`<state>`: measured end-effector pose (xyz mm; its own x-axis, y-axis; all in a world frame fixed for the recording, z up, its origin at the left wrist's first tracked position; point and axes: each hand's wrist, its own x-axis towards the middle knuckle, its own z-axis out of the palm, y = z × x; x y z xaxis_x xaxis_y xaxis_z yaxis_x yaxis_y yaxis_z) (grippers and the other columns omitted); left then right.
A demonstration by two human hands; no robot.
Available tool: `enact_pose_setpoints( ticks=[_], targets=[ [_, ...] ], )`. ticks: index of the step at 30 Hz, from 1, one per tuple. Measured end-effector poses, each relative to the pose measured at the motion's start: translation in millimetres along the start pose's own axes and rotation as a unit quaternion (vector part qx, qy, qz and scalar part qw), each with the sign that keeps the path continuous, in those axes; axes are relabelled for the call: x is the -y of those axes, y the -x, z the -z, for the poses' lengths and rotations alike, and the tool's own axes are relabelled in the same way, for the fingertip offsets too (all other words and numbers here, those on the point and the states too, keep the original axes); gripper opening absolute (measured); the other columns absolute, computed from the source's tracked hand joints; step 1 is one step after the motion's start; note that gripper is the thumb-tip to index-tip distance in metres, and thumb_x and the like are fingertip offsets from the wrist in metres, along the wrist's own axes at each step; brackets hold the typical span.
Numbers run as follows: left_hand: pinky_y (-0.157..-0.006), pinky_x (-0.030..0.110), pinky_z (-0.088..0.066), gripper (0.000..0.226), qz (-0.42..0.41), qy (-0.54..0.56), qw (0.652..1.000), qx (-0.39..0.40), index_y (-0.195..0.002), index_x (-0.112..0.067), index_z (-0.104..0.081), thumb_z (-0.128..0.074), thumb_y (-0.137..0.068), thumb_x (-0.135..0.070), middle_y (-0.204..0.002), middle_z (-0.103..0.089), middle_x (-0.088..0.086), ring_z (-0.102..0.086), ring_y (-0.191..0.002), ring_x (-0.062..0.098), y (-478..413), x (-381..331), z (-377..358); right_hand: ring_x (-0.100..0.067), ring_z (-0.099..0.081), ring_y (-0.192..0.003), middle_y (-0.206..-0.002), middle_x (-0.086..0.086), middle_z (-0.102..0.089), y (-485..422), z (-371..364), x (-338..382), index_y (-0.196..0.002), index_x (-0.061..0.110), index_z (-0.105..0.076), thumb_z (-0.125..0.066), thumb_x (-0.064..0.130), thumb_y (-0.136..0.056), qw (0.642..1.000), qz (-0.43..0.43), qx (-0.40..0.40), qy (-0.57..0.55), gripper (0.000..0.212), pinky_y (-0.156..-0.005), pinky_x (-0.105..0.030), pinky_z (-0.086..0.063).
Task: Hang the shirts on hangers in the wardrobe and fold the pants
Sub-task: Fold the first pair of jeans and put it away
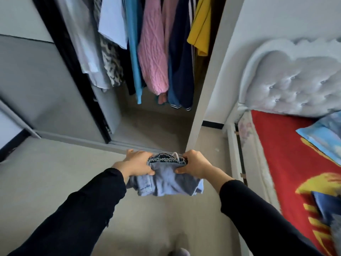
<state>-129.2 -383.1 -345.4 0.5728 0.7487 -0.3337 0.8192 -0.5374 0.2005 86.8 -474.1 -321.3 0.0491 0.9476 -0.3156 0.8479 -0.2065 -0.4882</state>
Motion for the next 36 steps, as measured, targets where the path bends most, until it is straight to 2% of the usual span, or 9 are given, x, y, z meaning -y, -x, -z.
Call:
enact_pose_setpoints(
  ticks=[4,8,14,19,22,26,28,32,36],
  targets=[
    [-0.096,0.038,-0.028,0.058,0.01,0.025,1.0,-0.005,-0.119,-0.026,-0.057,-0.068,-0.068,-0.05,-0.113,-0.066,-0.004,-0.057,-0.111,0.02,-54,55,22,-0.019,-0.047,-0.057,-0.059,0.001,-0.05,-90,14,21,-0.06,0.016,-0.051,-0.081,0.049,-0.064,0.999,0.021,0.016,0.034,0.045,-0.052,-0.029,-0.035],
    [-0.1,0.043,-0.022,0.048,0.037,0.05,0.998,0.004,-0.108,-0.027,-0.055,-0.067,-0.069,-0.052,-0.097,-0.059,-0.01,-0.054,-0.106,0.018,-109,109,42,-0.009,-0.038,-0.048,-0.052,0.007,-0.042,-178,27,41,-0.051,0.019,-0.04,-0.083,0.048,-0.063,0.998,0.04,0.027,0.043,0.053,-0.045,-0.025,-0.028],
    [-0.099,0.046,-0.024,0.043,0.065,0.066,0.996,0.003,-0.101,-0.031,-0.045,-0.065,-0.07,-0.054,-0.085,-0.049,-0.01,-0.05,-0.093,0.017,-173,198,70,-0.016,-0.048,-0.059,-0.059,0.009,-0.047,-296,35,93,-0.058,0.021,-0.045,-0.082,0.049,-0.063,0.995,0.059,0.045,0.065,0.045,-0.052,-0.027,-0.031],
    [-0.074,0.035,-0.037,0.043,0.073,0.106,0.991,0.034,-0.092,-0.033,-0.039,-0.065,-0.064,-0.053,-0.089,-0.05,-0.002,-0.057,-0.091,0.026,-217,287,82,-0.017,-0.055,-0.064,-0.066,0.005,-0.057,-384,5,134,-0.066,0.021,-0.054,-0.082,0.048,-0.064,0.997,0.035,0.052,0.047,0.039,-0.057,-0.025,-0.037],
    [-0.065,0.03,-0.038,0.04,0.061,0.127,0.988,0.055,-0.089,-0.03,-0.039,-0.068,-0.066,-0.046,-0.093,-0.053,0.002,-0.053,-0.079,0.023,-243,342,80,-0.018,-0.057,-0.067,-0.07,0.003,-0.06,-431,-29,158,-0.072,0.021,-0.059,-0.082,0.047,-0.065,0.998,0.005,0.049,0.036,0.035,-0.061,-0.025,-0.041],
    [-0.074,0.031,-0.039,0.05,0.038,0.126,0.989,0.074,-0.112,-0.022,-0.047,-0.068,-0.073,-0.043,-0.108,-0.05,0.01,-0.054,-0.098,0.03,-287,411,64,-0.017,-0.056,-0.071,-0.078,0.002,-0.064,-485,-78,179,-0.084,0.018,-0.065,-0.08,0.044,-0.069,0.999,-0.041,0.03,0.005,0.033,-0.064,-0.027,-0.045],
    [-0.076,0.031,-0.038,0.054,0.012,0.116,0.99,0.073,-0.121,-0.018,-0.047,-0.067,-0.076,-0.041,-0.107,-0.051,0.01,-0.05,-0.106,0.029,-310,438,52,-0.02,-0.06,-0.076,-0.083,0.0,-0.068,-510,-99,183,-0.089,0.017,-0.067,-0.08,0.043,-0.069,0.998,-0.062,0.022,-0.002,0.035,-0.068,-0.029,-0.049],
    [-0.076,0.033,-0.04,0.053,-0.02,0.111,0.991,0.068,-0.124,-0.016,-0.048,-0.066,-0.08,-0.039,-0.09,-0.041,0.001,-0.04,-0.093,0.02,-363,474,14,-0.021,-0.061,-0.078,-0.085,-0.002,-0.068,-561,-143,166,-0.089,0.017,-0.066,-0.081,0.041,-0.067,0.996,-0.083,-0.004,-0.014,0.036,-0.069,-0.03,-0.049],
    [-0.073,0.032,-0.039,0.049,-0.03,0.103,0.993,0.058,-0.12,-0.016,-0.048,-0.066,-0.08,-0.038,-0.101,-0.049,0.007,-0.047,-0.105,0.026,-425,497,-53,-0.021,-0.062,-0.081,-0.089,-0.001,-0.068,-619,-200,126,-0.094,0.019,-0.066,-0.081,0.039,-0.068,0.995,-0.1,-0.012,-0.013,0.036,-0.073,-0.031,-0.052]
  ],
)
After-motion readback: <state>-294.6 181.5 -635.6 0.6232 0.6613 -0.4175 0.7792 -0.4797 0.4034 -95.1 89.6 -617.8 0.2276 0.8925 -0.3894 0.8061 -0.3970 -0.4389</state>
